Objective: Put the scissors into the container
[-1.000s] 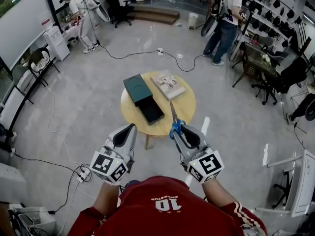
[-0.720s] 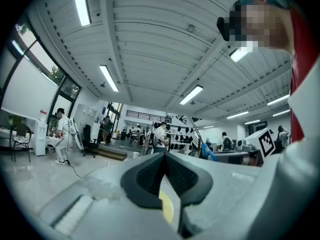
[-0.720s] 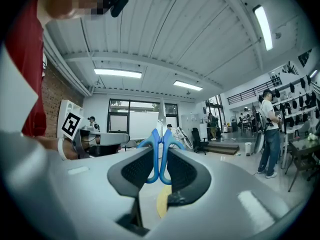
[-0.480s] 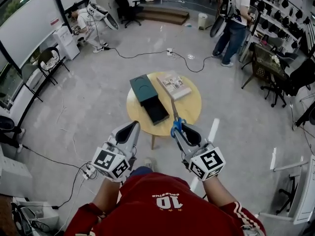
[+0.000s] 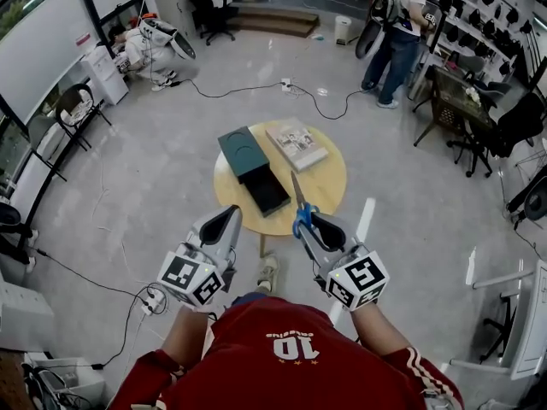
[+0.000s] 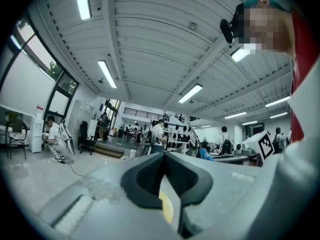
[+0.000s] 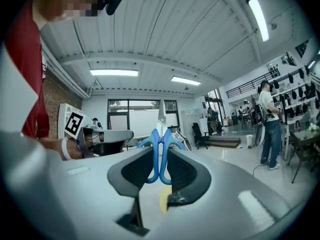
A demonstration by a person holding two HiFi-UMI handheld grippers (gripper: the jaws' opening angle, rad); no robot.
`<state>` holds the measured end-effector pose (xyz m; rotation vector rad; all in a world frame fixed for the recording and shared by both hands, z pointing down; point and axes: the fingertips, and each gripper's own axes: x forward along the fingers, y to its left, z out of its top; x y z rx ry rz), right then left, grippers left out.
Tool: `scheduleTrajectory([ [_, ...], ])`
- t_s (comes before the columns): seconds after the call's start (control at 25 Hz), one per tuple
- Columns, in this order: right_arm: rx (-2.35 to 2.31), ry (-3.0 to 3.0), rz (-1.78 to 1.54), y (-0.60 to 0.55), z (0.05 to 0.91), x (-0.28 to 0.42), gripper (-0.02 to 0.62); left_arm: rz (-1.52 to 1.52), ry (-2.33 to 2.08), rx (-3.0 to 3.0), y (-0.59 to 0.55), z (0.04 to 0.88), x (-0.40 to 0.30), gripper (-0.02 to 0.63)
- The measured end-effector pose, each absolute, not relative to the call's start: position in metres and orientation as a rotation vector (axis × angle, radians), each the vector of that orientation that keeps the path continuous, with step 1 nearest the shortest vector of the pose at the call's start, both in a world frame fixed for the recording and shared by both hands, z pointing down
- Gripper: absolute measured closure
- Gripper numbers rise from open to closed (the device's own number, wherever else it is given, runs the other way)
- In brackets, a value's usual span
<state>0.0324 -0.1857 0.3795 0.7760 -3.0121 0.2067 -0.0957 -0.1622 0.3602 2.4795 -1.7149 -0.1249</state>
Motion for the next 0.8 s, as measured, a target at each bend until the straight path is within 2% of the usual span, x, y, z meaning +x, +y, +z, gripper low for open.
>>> scheduleTrajectory([
  [0.8, 0.718, -2.915, 0.193, -0.288, 0.411, -0.025, 0.505, -0.102, -1.744, 2.456, -0.26, 0.389, -0.148, 0.604],
])
